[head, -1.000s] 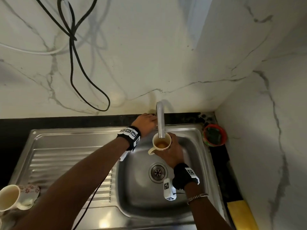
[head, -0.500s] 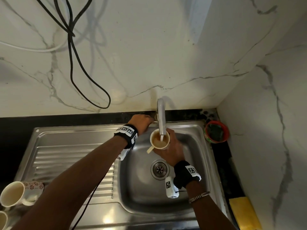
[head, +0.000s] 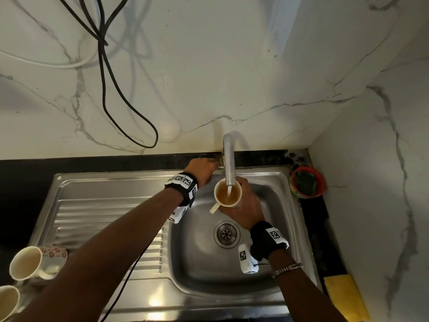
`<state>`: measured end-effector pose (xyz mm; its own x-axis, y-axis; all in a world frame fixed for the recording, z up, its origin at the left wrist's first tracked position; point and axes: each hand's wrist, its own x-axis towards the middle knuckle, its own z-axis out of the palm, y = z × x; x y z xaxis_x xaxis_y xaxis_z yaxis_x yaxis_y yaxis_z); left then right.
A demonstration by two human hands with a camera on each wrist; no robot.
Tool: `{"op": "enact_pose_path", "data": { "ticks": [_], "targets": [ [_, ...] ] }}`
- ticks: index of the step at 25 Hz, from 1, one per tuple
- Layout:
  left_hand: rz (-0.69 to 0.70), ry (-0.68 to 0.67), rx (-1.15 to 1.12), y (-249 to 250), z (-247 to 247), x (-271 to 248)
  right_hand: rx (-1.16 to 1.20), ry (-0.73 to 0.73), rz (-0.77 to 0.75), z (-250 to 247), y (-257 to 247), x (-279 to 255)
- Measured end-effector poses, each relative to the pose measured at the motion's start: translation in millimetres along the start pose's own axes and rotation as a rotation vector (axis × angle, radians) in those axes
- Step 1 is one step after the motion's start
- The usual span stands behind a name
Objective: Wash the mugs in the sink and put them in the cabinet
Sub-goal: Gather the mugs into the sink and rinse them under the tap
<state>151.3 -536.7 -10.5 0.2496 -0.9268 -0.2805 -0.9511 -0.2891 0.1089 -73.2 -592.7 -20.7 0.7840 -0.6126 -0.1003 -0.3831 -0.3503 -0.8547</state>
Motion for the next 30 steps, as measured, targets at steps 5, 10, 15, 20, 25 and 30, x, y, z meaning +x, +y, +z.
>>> {"op": "enact_pose_path", "data": {
  "ticks": [5, 10, 15, 20, 25, 30],
  "targets": [
    [0.02, 0.0, 0.002, -2, 0, 2, -0.009, -0.029, 0.035, 2, 6, -5],
    [0.022, -0.005, 0.016, 1, -3, 3, 0.458, -0.022, 0.243, -6, -10, -5],
    [0.016, -0.024, 0.031, 3, -8, 4, 1.192, -0.146, 0.925, 15, 3, -1],
    [-0.013, -0.053, 0.052, 6, -12, 6, 1.403, -0.034, 0.89, 19, 3, 3],
    [0.014, -0.057, 0.077, 4, -11, 9, 0.736, -0.097, 0.615, 5, 10, 5],
    [0.081, -0.017, 0.132, -4, -5, 10, 0.124, 0.007, 0.146, 19, 14, -3]
  ]
}}
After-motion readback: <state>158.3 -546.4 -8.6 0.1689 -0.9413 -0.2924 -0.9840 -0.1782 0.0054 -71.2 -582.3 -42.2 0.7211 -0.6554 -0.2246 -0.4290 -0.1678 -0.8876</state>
